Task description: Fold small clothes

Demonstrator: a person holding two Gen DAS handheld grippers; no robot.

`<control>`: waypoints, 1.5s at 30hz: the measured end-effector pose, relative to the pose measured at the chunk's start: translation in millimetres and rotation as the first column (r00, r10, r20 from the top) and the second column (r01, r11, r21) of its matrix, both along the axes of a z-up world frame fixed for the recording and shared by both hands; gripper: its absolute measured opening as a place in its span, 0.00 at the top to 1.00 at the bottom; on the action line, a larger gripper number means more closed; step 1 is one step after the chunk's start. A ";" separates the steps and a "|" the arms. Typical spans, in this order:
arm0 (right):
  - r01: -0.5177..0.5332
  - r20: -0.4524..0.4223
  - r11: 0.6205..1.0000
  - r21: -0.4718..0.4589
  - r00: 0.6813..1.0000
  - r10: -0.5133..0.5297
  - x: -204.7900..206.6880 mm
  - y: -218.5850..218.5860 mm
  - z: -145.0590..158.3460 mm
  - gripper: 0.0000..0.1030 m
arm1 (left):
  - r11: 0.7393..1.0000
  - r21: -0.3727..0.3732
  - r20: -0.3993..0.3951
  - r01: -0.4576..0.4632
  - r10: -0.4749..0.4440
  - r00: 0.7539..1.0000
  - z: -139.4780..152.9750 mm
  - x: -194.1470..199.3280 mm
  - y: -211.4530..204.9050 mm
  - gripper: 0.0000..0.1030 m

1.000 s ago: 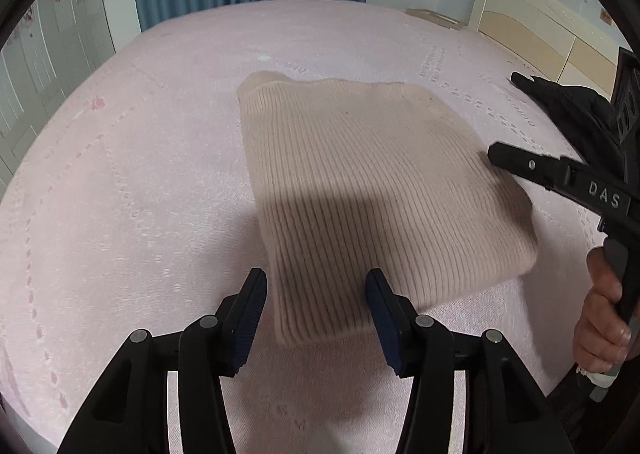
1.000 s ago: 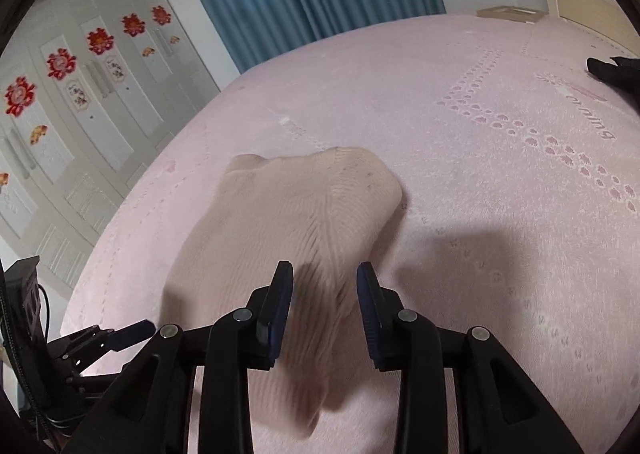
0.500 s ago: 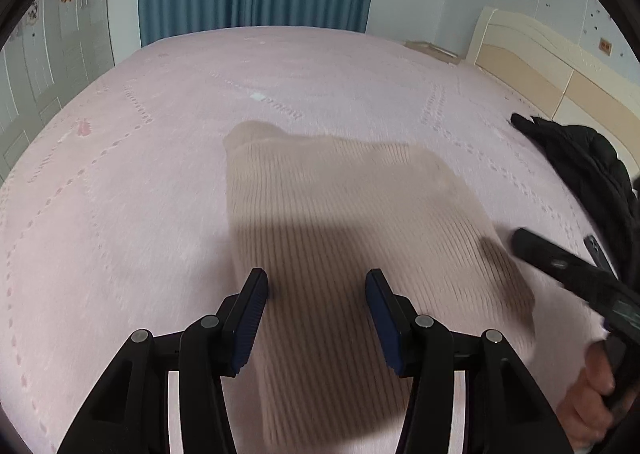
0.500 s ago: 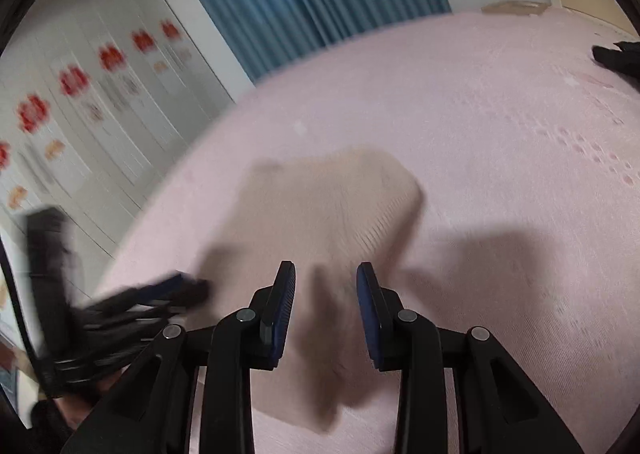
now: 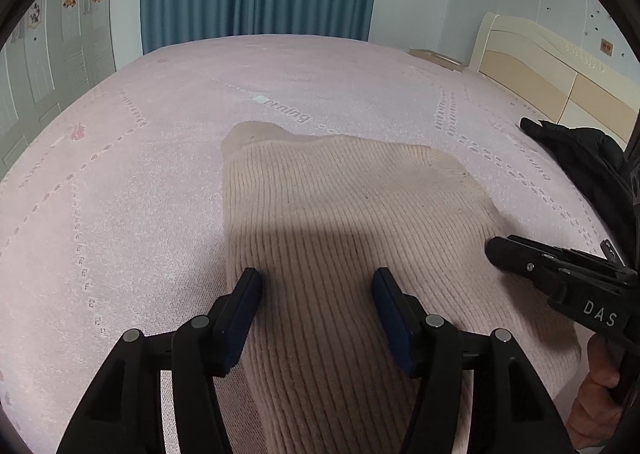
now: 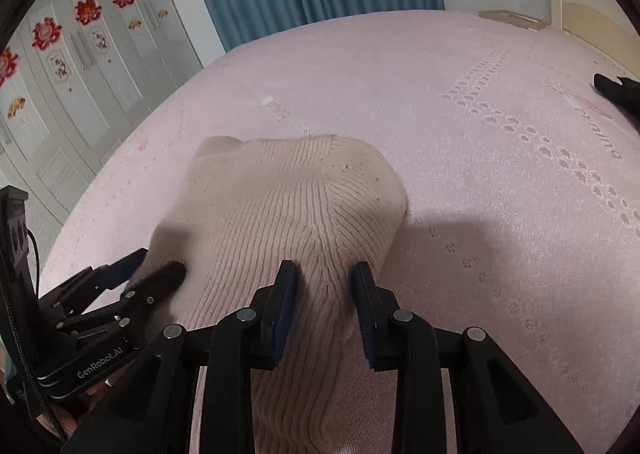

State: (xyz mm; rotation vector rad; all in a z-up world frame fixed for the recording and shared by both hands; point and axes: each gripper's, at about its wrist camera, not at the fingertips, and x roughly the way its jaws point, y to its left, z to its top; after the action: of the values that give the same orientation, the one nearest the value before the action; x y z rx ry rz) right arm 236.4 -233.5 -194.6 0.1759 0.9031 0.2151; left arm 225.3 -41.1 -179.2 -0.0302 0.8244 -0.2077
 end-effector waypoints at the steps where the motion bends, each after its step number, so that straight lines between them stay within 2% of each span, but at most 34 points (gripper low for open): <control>1: 0.001 -0.001 1.000 0.005 1.000 -0.001 0.4 -1.9 -0.6 0.72 | 1.000 -0.004 0.000 -0.001 0.001 1.000 -0.4 -0.2 0.5 0.43; 7: 0.009 -0.012 0.998 0.059 1.000 -0.009 0.1 -13.2 -2.0 0.71 | 0.999 -0.034 -0.008 -0.012 0.012 1.000 -2.1 0.2 3.5 0.41; 10: 0.044 0.016 0.994 0.101 0.999 -0.046 -4.3 -20.2 6.0 0.70 | 0.999 -0.041 -0.006 -0.015 0.015 1.000 -3.2 0.3 3.9 0.40; 13: 0.050 0.026 0.992 0.118 0.998 -0.053 -15.1 -24.5 12.8 0.64 | 0.997 -0.068 -0.021 -0.027 0.025 0.999 -5.3 3.0 8.0 0.35; 16: 0.050 -0.035 0.985 0.165 0.998 -0.045 -20.9 -30.9 6.3 0.61 | 0.989 -0.138 -0.068 -0.052 0.043 0.997 -10.4 9.3 16.6 0.27; 19: 0.054 -0.073 0.976 0.210 0.997 -0.039 -19.2 -35.1 -2.1 0.61 | 0.965 -0.250 -0.121 -0.077 0.048 0.992 -19.0 13.5 28.0 0.26; 21: 0.055 -0.079 0.974 0.220 0.996 -0.039 -13.8 -33.4 -6.1 0.61 | 0.959 -0.272 -0.123 -0.082 0.050 0.991 -20.8 12.8 29.5 0.27; 22: 0.057 -0.077 0.972 0.229 0.996 -0.040 -10.5 -32.1 -7.2 0.62 | 0.959 -0.271 -0.119 -0.082 0.051 0.992 -20.5 11.8 29.3 0.27; 26: 0.044 -0.054 0.969 0.242 0.998 -0.032 3.1 -23.9 -6.8 0.80 | 0.961 -0.269 -0.093 -0.066 0.042 0.995 -15.0 7.0 32.1 0.27; 27: 0.035 -0.032 0.970 0.239 0.999 -0.029 3.2 -22.8 -3.6 0.85 | 0.959 -0.277 -0.090 -0.066 0.043 0.995 -13.7 5.8 35.3 0.28; 30: -0.018 0.095 0.953 0.302 0.995 -0.011 -8.1 -26.3 12.7 0.86 | 0.951 -0.300 -0.073 -0.078 0.059 0.996 -10.0 0.0 46.1 0.28; 32: -0.024 0.115 0.966 0.257 0.993 -0.006 -10.2 -21.9 15.5 0.87 | 0.949 -0.305 -0.068 -0.085 0.067 0.995 -9.0 -2.6 51.1 0.28; 35: 0.036 0.006 0.996 0.082 0.999 -0.037 3.2 -4.4 -8.4 0.86 | 0.950 -0.302 -0.069 -0.081 0.063 0.996 -8.9 -8.0 54.3 0.28; 39: 0.032 0.056 0.999 0.003 0.998 -0.033 -2.1 2.8 -2.1 0.79 | 0.965 -0.249 -0.051 -0.077 0.066 0.997 -3.1 -17.5 52.8 0.29; 42: 0.036 0.068 0.999 -0.004 0.997 -0.035 -6.3 1.2 0.7 0.74 | 0.979 -0.196 -0.033 -0.055 0.049 0.998 3.9 -28.2 51.3 0.29; 45: 0.036 0.048 0.998 0.043 0.998 -0.038 -16.1 -7.3 4.6 0.70 | 0.988 -0.152 -0.023 -0.021 0.017 1.000 7.8 -43.6 51.3 0.31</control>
State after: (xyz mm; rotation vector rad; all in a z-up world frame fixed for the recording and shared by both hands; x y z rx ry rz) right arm 220.4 -240.9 -190.0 0.2255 0.8469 0.2030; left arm 181.7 10.2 -171.4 -0.1836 0.8277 -0.2521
